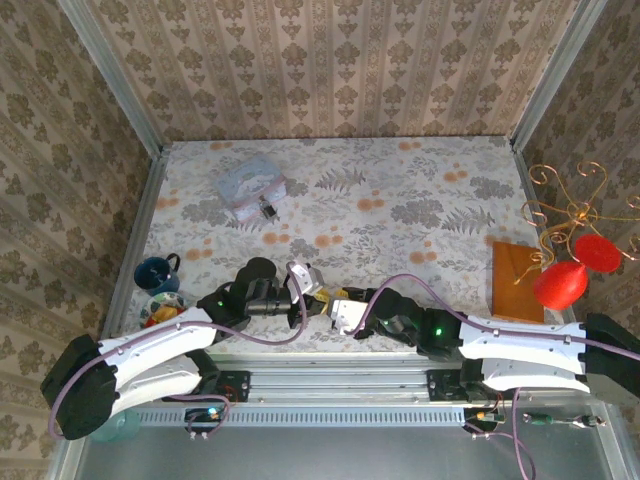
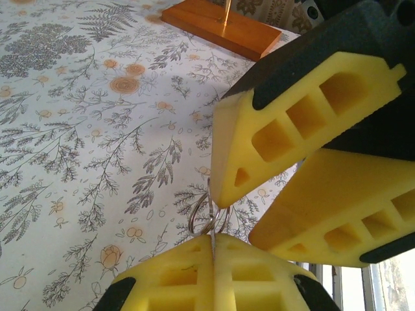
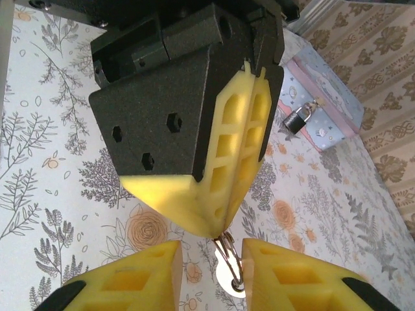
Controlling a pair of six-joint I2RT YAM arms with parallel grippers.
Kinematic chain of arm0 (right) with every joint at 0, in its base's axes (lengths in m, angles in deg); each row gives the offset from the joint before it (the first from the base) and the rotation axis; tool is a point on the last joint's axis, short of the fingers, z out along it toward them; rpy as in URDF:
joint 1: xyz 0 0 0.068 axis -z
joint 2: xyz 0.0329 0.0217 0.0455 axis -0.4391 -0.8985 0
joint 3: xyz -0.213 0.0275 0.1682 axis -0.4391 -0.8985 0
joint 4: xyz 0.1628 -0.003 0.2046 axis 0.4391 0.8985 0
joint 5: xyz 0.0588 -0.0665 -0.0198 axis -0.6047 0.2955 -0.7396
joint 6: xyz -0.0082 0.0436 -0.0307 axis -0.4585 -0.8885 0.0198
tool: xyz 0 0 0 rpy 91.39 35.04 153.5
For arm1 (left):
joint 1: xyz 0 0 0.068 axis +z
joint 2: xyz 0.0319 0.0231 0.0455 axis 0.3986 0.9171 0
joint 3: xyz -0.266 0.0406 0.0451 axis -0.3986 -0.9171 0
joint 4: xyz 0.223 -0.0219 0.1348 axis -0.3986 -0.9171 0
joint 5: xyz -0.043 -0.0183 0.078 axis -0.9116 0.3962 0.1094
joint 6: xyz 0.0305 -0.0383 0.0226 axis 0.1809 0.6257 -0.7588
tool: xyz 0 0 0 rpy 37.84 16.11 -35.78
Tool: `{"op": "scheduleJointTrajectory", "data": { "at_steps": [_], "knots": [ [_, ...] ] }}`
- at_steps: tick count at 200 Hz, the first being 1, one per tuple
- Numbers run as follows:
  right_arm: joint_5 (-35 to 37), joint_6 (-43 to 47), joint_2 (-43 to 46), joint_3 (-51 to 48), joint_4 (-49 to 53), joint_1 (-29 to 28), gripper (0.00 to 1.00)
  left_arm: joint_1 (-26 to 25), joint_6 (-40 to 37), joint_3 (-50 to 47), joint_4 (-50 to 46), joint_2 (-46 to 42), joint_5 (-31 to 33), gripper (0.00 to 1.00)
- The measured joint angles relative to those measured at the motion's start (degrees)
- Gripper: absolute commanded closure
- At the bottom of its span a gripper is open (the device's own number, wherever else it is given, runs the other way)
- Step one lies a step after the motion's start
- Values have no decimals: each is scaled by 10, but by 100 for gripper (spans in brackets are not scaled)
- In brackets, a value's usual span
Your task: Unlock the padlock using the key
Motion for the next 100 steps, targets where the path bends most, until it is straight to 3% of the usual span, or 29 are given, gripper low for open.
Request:
{"op": "scheduleJointTrajectory", "data": {
  "at_steps": [100],
  "knots": [
    [24,18,-18,3,-1,-4,87,-3,0,0,0,1,0,100]
  ]
}}
